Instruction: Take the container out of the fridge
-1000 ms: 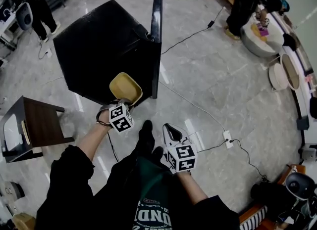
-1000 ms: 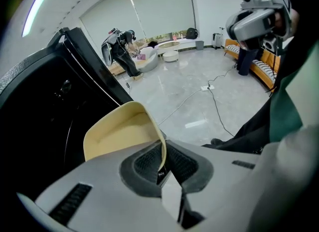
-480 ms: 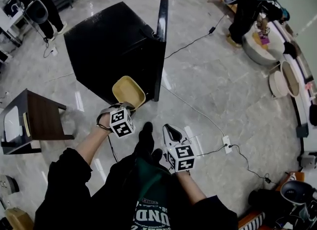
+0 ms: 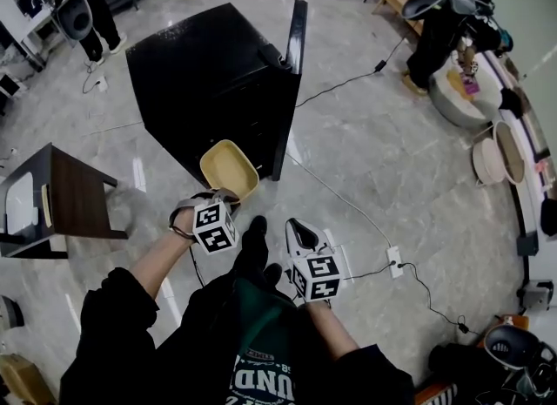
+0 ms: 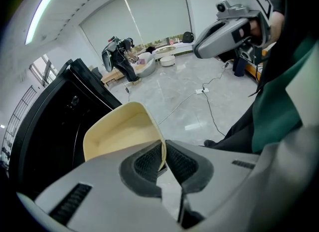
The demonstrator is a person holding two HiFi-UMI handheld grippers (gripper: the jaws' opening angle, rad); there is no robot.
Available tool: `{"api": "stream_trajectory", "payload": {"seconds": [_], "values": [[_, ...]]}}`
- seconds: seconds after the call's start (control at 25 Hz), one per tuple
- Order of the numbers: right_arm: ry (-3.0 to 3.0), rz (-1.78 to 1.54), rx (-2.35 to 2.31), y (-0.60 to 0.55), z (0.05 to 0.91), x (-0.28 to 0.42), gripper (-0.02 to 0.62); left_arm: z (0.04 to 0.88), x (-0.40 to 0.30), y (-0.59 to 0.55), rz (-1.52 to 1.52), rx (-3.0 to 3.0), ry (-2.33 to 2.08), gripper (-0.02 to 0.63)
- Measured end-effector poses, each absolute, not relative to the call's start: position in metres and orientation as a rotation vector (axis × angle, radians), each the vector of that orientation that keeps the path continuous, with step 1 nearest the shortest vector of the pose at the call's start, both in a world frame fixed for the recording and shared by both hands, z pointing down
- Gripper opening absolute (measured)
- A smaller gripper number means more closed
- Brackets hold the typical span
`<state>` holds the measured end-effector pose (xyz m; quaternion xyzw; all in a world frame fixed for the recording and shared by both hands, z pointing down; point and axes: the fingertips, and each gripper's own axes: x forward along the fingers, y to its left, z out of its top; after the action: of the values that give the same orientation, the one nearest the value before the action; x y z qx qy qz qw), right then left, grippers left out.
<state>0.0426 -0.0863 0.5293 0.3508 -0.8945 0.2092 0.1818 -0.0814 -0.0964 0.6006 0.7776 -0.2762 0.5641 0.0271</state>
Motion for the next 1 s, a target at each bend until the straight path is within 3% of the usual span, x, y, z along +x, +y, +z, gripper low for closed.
{"api": "stream_trajectory", "payload": {"seconds": [1.0], "values": [[-2.541,0.588,0.977,-0.076,0.523,0.039,0.034,0.595,-0.073,-0.074,1.732,2.403,-0.836,0.031]]}}
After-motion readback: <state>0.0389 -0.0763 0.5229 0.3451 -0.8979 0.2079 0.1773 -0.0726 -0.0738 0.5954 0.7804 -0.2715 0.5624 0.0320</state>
